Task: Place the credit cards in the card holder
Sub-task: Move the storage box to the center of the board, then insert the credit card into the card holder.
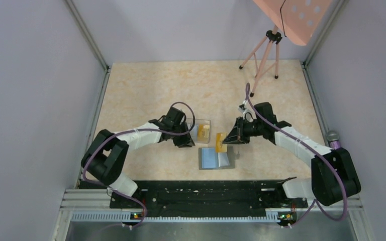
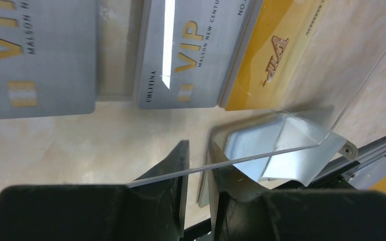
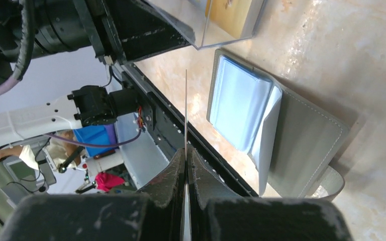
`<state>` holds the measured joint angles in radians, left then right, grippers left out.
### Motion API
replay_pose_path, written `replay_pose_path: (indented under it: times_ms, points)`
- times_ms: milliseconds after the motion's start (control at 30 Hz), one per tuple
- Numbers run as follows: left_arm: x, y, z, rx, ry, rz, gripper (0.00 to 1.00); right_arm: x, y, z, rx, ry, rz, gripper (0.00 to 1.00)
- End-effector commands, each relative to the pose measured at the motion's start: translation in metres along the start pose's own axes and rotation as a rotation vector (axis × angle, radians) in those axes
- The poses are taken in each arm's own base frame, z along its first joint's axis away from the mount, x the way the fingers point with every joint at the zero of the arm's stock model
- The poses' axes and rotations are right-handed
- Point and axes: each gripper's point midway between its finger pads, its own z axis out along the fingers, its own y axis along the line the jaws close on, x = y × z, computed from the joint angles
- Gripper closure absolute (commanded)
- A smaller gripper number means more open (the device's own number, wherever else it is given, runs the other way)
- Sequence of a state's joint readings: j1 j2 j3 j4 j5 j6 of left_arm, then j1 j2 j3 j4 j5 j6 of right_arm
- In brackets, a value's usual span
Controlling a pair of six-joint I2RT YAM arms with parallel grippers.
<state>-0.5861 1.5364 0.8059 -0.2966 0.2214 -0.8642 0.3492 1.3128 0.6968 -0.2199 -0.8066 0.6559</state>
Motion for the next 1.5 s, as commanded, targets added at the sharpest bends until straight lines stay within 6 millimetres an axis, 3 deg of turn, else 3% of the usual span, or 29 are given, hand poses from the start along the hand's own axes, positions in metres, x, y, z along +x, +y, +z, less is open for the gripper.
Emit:
replay_pose_path:
  times_ms: [0,333,467,567,733,1000,1200,1467]
  points:
    - [-0.029,-0.034,0.010,0.092,-0.075,0.024,0.75,0.005,-0.005,-0.006,0.021,-0.013,-0.036,1.00]
    - [-0.051,-0.069,0.045,0.174,-0.066,-0.003,0.75,0.017,-0.018,-0.007,0.052,-0.018,-0.023,1.00]
    - [-0.056,-0.083,0.049,0.213,-0.055,-0.010,0.74,0.019,-0.020,-0.006,0.057,-0.020,-0.029,1.00]
    - [-0.053,-0.082,0.041,0.205,-0.050,-0.007,0.73,0.019,-0.021,-0.004,0.062,-0.015,-0.041,1.00]
    - [-0.032,-0.062,0.019,0.168,-0.035,-0.026,0.72,0.026,-0.021,0.007,0.059,0.019,-0.053,1.00]
    - [0.022,-0.023,-0.005,0.148,0.034,-0.052,0.71,0.030,-0.036,0.015,0.121,0.063,-0.068,1.00]
    - [0.050,-0.012,-0.002,0.133,0.101,-0.042,0.71,0.031,-0.045,0.018,0.151,0.084,-0.075,1.00]
    - [0.069,-0.010,0.010,0.101,0.147,-0.026,0.71,0.040,-0.052,0.022,0.136,0.105,-0.053,1.00]
